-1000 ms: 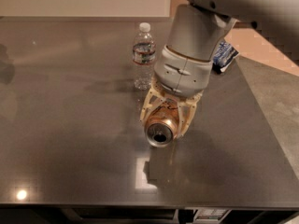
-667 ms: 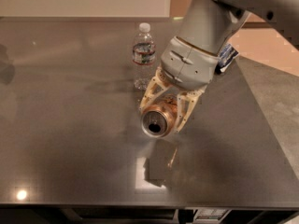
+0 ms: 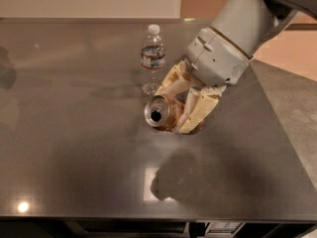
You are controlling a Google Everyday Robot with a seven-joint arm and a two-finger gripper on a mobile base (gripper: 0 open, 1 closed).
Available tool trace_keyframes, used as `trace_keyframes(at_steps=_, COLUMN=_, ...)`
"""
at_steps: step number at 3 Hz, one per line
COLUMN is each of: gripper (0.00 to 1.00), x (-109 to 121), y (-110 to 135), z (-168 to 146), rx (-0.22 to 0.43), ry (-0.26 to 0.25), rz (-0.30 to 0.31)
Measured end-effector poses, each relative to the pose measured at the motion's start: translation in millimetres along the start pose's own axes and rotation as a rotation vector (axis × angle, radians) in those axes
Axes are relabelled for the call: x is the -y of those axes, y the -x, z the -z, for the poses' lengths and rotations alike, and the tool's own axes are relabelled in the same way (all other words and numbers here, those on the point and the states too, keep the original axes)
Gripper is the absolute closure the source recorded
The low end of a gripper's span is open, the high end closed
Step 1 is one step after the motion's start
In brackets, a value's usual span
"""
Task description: Place orange can upright
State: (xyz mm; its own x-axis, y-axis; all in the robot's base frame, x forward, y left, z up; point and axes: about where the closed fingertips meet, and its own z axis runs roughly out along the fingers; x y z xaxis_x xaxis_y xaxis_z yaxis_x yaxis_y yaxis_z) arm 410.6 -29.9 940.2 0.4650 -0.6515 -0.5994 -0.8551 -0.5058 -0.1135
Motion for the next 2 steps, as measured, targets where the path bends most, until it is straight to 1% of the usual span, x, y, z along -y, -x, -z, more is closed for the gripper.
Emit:
trace_keyframes(at_steps=1, gripper=1.0, x=-1, y=2, z=0, rx=0.075, ry=-0.029, rz=-0.201)
trace_keyframes(at_steps=2, gripper=1.0, x=6, y=7, z=-15, rx=0.402, ry=-0.038, rz=-0.333)
